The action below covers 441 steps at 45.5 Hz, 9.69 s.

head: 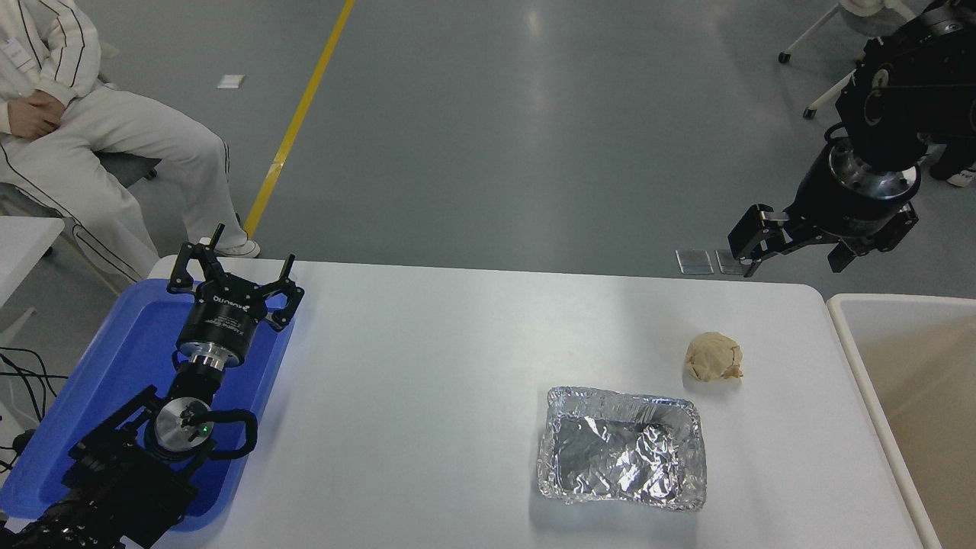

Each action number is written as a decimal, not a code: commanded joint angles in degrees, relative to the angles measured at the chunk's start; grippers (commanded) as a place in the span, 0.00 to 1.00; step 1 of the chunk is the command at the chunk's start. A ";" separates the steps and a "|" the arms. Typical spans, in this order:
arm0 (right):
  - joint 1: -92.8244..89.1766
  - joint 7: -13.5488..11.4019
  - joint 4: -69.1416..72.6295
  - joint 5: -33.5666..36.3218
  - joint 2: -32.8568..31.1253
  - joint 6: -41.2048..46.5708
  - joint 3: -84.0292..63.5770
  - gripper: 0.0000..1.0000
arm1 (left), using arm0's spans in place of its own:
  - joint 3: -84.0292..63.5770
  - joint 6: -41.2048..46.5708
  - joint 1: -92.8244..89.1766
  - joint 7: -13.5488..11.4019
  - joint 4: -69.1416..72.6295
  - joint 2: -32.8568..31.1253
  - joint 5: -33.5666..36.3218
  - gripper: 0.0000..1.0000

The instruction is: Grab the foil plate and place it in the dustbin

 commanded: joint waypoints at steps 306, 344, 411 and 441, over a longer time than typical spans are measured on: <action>7.56 0.00 -0.79 5.80 -3.60 0.00 -4.88 0.00 | -0.09 0.00 0.00 -0.01 0.00 0.00 0.00 1.00; -1.75 -0.09 -9.66 -2.64 -23.63 0.00 -8.49 0.00 | 0.00 0.00 0.09 -0.09 0.00 0.00 -0.09 1.00; -66.78 -0.09 -63.62 -4.66 -34.02 0.00 30.18 0.00 | -0.09 0.00 0.09 -0.09 0.00 0.00 -0.09 1.00; -78.83 -0.09 -66.00 -2.11 -26.19 0.00 38.18 0.00 | -0.09 0.00 0.09 -0.09 0.00 0.00 -0.09 1.00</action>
